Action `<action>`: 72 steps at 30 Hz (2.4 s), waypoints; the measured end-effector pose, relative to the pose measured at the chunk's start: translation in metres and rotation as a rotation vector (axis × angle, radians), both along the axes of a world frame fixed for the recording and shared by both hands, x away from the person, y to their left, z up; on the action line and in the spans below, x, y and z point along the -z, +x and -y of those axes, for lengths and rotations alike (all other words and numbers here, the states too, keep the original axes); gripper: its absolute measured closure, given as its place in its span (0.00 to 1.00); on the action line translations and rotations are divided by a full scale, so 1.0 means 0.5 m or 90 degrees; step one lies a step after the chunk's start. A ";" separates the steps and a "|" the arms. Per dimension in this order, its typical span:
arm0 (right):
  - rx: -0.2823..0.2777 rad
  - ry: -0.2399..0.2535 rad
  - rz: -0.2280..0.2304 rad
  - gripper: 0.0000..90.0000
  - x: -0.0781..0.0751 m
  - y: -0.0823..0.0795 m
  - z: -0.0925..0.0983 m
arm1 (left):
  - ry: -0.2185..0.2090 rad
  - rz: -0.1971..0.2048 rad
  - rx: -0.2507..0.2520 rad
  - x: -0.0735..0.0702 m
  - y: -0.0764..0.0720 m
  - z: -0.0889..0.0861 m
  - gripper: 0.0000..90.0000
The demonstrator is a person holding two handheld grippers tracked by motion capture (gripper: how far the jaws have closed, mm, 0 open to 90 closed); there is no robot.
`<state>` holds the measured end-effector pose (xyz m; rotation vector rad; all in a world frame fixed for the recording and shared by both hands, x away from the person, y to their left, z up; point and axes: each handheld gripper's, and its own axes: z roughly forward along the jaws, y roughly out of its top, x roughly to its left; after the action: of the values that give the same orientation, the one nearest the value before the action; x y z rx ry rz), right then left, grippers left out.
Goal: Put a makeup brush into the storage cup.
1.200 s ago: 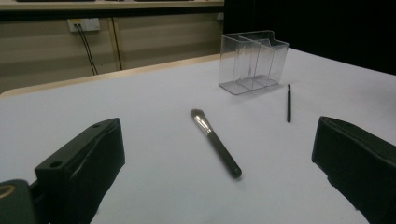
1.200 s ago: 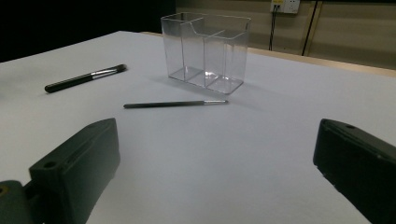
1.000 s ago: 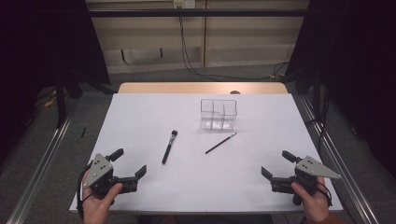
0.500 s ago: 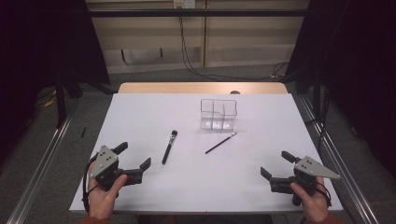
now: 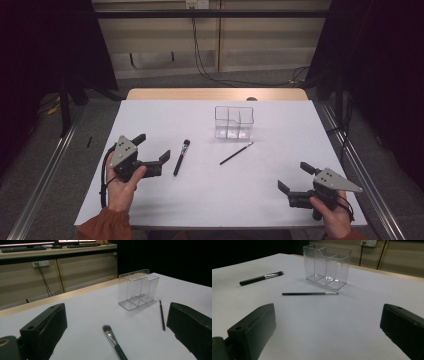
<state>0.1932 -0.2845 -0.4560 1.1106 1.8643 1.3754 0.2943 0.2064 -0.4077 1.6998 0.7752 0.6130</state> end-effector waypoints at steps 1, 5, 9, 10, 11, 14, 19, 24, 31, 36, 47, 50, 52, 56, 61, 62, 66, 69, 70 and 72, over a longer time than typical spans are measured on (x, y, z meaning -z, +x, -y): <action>0.001 0.001 0.000 0.00 0.000 0.000 0.000 | 0.003 0.002 0.003 -0.001 0.003 0.002 0.03; 0.002 0.001 -0.001 0.00 0.000 0.001 0.000 | 0.007 -0.004 0.021 -0.008 0.011 0.010 0.03; 0.000 0.000 -0.004 0.00 0.001 0.001 -0.001 | 0.009 -0.013 0.030 -0.009 0.017 0.020 0.03; -0.001 0.000 -0.003 0.00 0.001 0.002 -0.001 | 0.012 -0.014 0.028 -0.008 0.019 0.022 0.03; 0.000 0.001 -0.004 0.00 0.001 0.002 -0.001 | 0.017 -0.013 0.028 -0.007 0.023 0.025 0.03; -0.001 0.000 -0.003 0.00 0.001 0.001 -0.001 | 0.026 -0.014 0.027 -0.005 0.034 0.033 0.03; -0.001 0.000 -0.003 0.00 0.001 0.002 -0.001 | 0.033 -0.014 0.027 -0.012 0.054 0.047 0.03; -0.005 -0.002 -0.003 0.00 0.001 0.003 -0.003 | 0.042 -0.026 0.044 -0.020 0.069 0.072 0.03; -0.005 -0.001 -0.003 0.00 0.001 0.002 -0.002 | 0.054 -0.053 0.077 -0.012 0.084 0.101 0.02; -0.004 -0.001 -0.004 0.00 0.001 0.002 -0.002 | 0.073 -0.066 0.051 -0.008 0.093 0.101 0.02; -0.005 -0.003 -0.005 0.00 0.002 0.002 -0.002 | 0.119 -0.120 0.067 -0.011 0.106 0.113 0.04; -0.005 -0.003 -0.005 0.00 0.002 0.002 -0.002 | 0.127 -0.145 0.065 -0.007 0.111 0.113 0.04; -0.005 -0.003 -0.005 0.00 0.002 0.002 -0.002 | 0.139 -0.163 0.067 -0.007 0.115 0.111 0.04; -0.008 -0.004 -0.008 0.00 0.002 0.003 -0.003 | 0.183 -0.198 0.066 -0.008 0.126 0.111 0.04; -0.008 -0.004 -0.008 0.00 0.002 0.003 -0.003 | 0.205 -0.225 0.048 -0.008 0.136 0.113 0.05; -0.009 -0.004 -0.008 0.00 0.002 0.003 -0.003 | 0.218 -0.233 0.047 -0.005 0.138 0.114 0.05; -0.012 -0.007 -0.013 0.00 0.003 0.003 -0.004 | 0.251 -0.279 0.052 0.009 0.147 0.117 0.05; -0.013 -0.007 -0.012 0.00 0.003 0.002 -0.004 | 0.282 -0.290 0.047 0.014 0.150 0.120 0.05; -0.013 -0.007 -0.013 0.00 0.003 0.003 -0.004 | 0.284 -0.302 0.046 0.015 0.152 0.121 0.05; -0.012 -0.008 -0.013 0.00 0.003 0.003 -0.004 | 0.303 -0.329 0.059 0.013 0.159 0.126 0.04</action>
<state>0.1947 -0.2823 -0.4576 1.1069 1.8994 1.3667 0.3736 0.1435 -0.4143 2.3702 0.9505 0.3017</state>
